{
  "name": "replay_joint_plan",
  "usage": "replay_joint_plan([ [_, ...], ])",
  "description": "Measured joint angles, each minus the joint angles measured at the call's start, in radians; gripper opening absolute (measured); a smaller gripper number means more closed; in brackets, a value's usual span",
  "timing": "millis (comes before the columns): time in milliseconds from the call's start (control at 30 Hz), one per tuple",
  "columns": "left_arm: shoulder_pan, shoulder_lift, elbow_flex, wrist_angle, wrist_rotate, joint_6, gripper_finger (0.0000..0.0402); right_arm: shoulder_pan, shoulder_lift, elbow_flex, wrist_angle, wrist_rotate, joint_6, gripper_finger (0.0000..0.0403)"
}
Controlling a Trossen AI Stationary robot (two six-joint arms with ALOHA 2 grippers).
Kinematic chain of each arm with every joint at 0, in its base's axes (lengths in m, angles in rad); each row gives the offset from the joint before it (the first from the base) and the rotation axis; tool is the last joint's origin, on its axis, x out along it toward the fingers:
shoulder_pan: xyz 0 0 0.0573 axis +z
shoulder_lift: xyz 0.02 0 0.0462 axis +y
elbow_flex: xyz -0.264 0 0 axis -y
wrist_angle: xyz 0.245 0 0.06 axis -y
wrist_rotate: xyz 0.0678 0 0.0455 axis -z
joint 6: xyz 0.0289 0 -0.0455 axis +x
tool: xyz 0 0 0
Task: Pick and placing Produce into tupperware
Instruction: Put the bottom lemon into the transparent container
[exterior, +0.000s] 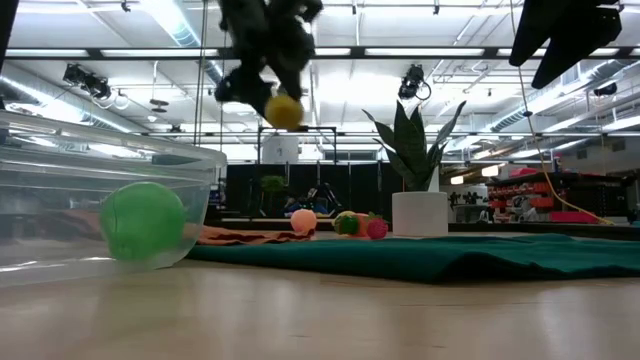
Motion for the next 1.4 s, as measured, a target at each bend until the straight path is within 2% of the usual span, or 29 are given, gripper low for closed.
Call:
replay_joint_plan([
  [200,-0.064,-0.002,0.108,-0.218,0.0,0.035,0.0229,0.0,0.0,0.0,-0.002,0.0,0.0,0.0313],
  [400,-0.167,-0.002,0.115,-0.321,-0.009,-0.008,0.0225,0.0,0.0,0.0,-0.002,0.0,0.0,0.0313],
  [667,-0.307,-0.002,0.065,-0.359,-0.086,-0.187,0.0229,0.0,0.0,0.0,-0.002,0.0,0.0,0.0313],
  [1100,-0.508,-0.002,-0.046,-0.346,-0.098,-0.598,0.0231,0.0,0.0,0.0,-0.001,-0.001,-0.046,0.0313],
  [1267,-0.553,-0.002,-0.107,-0.319,-0.139,-0.741,0.0225,0.0,0.0,0.0,0.001,-0.001,-0.075,0.0313],
  [1400,-0.563,-0.001,-0.176,-0.231,-0.163,-0.807,0.0227,0.0,0.0,0.0,0.003,-0.001,-0.08,0.0313],
])
